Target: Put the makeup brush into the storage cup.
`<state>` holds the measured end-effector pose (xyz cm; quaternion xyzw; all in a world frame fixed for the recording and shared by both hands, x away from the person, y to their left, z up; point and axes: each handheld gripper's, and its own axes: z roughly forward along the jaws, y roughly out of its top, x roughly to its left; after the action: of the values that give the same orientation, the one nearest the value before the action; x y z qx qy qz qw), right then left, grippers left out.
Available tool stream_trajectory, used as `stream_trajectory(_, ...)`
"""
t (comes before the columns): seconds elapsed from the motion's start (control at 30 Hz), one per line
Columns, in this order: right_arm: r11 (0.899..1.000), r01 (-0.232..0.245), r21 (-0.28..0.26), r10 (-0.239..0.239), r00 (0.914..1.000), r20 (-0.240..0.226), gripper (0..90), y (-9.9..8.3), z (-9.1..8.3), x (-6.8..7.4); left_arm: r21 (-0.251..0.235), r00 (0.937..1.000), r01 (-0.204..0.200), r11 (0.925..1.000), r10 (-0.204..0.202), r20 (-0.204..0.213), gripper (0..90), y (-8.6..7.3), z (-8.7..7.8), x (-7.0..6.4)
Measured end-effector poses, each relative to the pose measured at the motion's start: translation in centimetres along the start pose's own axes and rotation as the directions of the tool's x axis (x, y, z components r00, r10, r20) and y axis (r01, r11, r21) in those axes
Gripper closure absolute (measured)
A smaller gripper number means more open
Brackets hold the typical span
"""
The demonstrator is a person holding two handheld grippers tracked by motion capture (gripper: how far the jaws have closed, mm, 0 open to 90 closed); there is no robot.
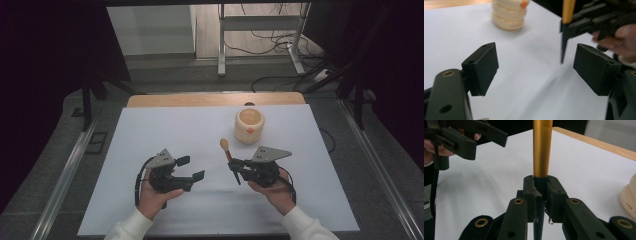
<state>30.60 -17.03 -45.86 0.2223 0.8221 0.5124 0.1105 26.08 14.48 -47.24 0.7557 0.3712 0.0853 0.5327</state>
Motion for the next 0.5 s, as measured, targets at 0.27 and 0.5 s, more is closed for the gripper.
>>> stream_trajectory(0.27, 1.000, -0.006, -0.006, 0.006, 1.0000, 0.005, 78.5, 0.0, 0.0, -0.1, 0.052, 0.9971, 0.003, 0.9986, 0.001, -0.076, 20.2, -2.2, -1.9, 1.3)
stream_trajectory(0.5, 1.000, -0.012, -0.014, 0.012, 0.9999, 0.005, 78.5, 0.0, -0.1, -0.2, 0.062, 0.9935, 0.021, 0.9978, -0.014, -0.113, 20.2, -3.6, -3.1, 1.9)
